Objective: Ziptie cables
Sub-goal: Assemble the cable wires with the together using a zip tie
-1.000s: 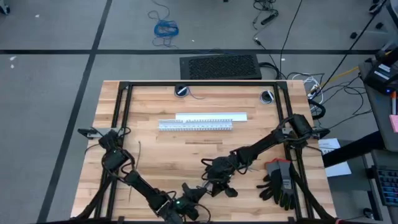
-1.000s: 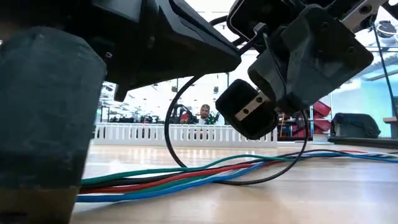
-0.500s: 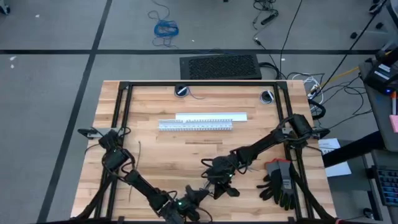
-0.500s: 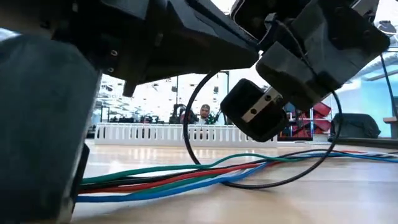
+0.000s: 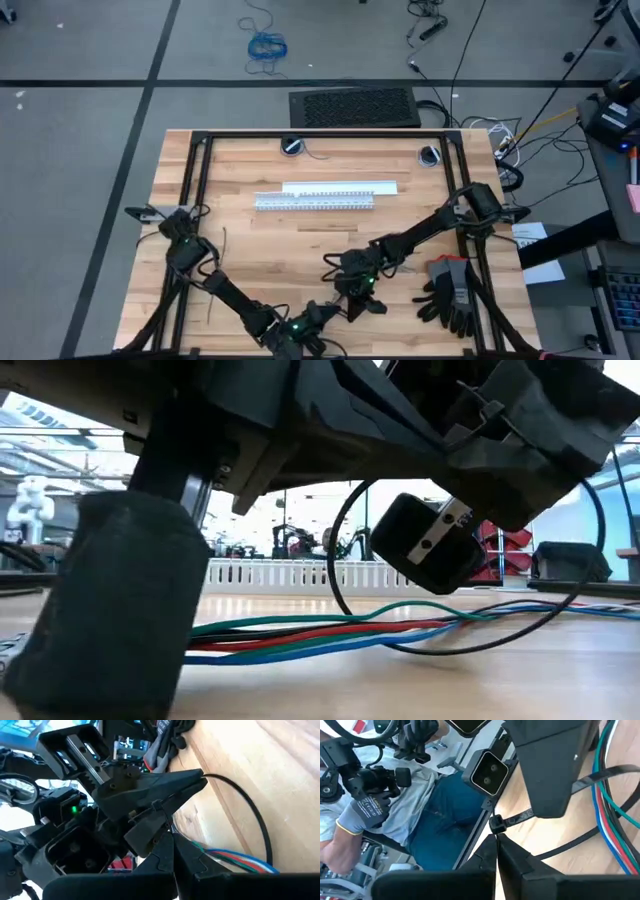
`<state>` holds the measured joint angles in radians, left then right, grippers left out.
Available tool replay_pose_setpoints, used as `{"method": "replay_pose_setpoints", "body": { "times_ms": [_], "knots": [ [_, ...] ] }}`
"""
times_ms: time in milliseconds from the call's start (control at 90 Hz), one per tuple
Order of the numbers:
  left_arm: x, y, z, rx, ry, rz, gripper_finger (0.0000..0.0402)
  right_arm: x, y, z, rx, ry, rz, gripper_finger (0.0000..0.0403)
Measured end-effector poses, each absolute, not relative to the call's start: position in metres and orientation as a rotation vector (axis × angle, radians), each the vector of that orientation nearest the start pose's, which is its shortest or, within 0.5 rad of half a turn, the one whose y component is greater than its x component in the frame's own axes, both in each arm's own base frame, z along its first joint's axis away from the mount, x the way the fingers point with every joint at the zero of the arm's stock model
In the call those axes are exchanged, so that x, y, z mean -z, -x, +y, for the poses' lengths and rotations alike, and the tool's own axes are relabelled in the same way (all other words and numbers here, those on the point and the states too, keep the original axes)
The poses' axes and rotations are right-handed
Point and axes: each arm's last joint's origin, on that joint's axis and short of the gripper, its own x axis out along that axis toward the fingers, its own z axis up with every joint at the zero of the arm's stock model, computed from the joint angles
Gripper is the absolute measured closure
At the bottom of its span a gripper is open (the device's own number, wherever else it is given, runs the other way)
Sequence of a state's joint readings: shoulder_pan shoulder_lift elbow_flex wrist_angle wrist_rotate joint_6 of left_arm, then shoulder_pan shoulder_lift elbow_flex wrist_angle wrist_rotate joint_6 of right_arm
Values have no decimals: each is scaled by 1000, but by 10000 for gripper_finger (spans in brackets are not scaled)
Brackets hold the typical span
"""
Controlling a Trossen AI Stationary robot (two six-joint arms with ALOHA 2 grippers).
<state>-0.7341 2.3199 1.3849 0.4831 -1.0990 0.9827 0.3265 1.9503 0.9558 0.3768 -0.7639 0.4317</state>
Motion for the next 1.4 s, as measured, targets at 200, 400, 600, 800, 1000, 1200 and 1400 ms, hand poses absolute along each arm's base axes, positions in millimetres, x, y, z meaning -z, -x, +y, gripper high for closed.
{"method": "replay_pose_setpoints", "body": {
  "times_ms": [200,400,600,800,1000,1200,1400],
  "knots": [
    [-99,-364,-293,-166,-1329,438,402,-125,-353,127,-886,-526,833,403],
    [-98,-363,-293,-154,-1322,441,402,-128,-357,120,-879,-525,793,403],
    [-92,-360,-291,-143,-1261,482,402,-129,-356,120,-883,-534,800,403],
    [-91,-359,-293,-139,-1257,481,402,-129,-355,123,-894,-547,812,403],
    [-92,-359,-293,-150,-1256,482,402,-129,-354,125,-918,-554,822,403],
    [-92,-358,-293,-160,-1258,483,402,-129,-353,127,-917,-559,830,403],
    [-92,-358,-293,-155,-1390,526,402,-131,-356,121,-897,-558,803,403]
  ]
}}
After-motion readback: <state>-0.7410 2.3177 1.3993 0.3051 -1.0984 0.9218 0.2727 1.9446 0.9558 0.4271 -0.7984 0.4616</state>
